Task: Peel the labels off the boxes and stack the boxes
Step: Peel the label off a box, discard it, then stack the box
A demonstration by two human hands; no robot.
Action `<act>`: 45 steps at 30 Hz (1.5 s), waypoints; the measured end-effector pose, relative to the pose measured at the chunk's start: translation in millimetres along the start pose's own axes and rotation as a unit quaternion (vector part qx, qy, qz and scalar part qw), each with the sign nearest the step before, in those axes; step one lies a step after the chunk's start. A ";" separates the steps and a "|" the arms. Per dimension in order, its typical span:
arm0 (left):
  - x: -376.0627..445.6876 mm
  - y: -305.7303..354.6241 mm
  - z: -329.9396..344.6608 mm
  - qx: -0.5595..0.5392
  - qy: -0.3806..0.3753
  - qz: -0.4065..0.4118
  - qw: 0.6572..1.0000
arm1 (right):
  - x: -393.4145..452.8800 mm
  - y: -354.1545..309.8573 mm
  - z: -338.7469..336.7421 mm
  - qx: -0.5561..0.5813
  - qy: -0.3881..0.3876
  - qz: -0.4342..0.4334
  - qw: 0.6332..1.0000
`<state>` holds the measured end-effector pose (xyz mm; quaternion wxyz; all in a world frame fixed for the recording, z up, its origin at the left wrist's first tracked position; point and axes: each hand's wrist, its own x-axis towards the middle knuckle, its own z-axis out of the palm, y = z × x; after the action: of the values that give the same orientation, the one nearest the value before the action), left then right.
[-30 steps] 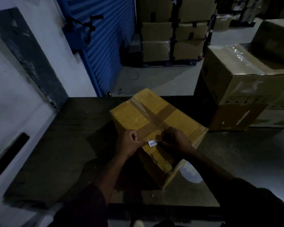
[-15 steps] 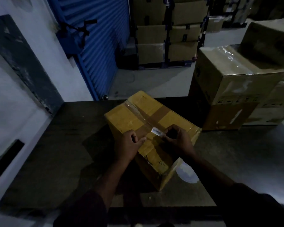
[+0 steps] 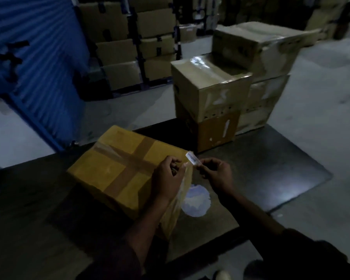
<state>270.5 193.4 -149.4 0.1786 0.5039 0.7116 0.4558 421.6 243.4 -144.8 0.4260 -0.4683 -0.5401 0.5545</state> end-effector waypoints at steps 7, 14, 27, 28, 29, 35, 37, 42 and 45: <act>-7.1 32.6 74.0 -0.055 -0.143 0.063 0.986 | -21.5 21.4 -60.7 -0.012 0.163 0.042 0.986; -29.6 56.5 144.6 -0.050 -0.247 0.106 0.962 | -58.4 42.6 -116.1 0.000 0.325 0.057 0.944; -116.7 98.4 325.6 0.013 -0.406 0.090 0.909 | -105.8 138.8 -272.3 -0.007 0.493 0.188 0.849; -124.9 98.8 347.0 0.018 -0.413 0.086 0.907 | -107.4 151.2 -289.5 -0.012 0.502 0.209 0.839; -133.7 101.3 368.5 0.022 -0.422 0.077 0.903 | -108.5 166.8 -308.6 -0.011 0.511 0.225 0.830; -185.5 85.5 498.2 0.065 -0.469 0.004 0.881 | -113.8 272.4 -404.5 -0.004 0.550 0.316 0.773; -200.6 65.1 539.3 0.080 -0.479 -0.027 0.874 | -112.1 313.7 -426.6 -0.001 0.551 0.353 0.756; -238.0 4.8 630.4 0.115 -0.502 -0.083 0.853 | -99.2 422.9 -471.4 -0.007 0.543 0.416 0.730; -253.6 -32.9 670.9 0.147 -0.512 -0.094 0.841 | -96.5 483.3 -486.4 -0.013 0.536 0.460 0.708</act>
<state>839.7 282.2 -577.9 0.4832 0.6168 0.6214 0.0042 933.4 220.3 -610.6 0.3302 -0.8827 0.0541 0.3301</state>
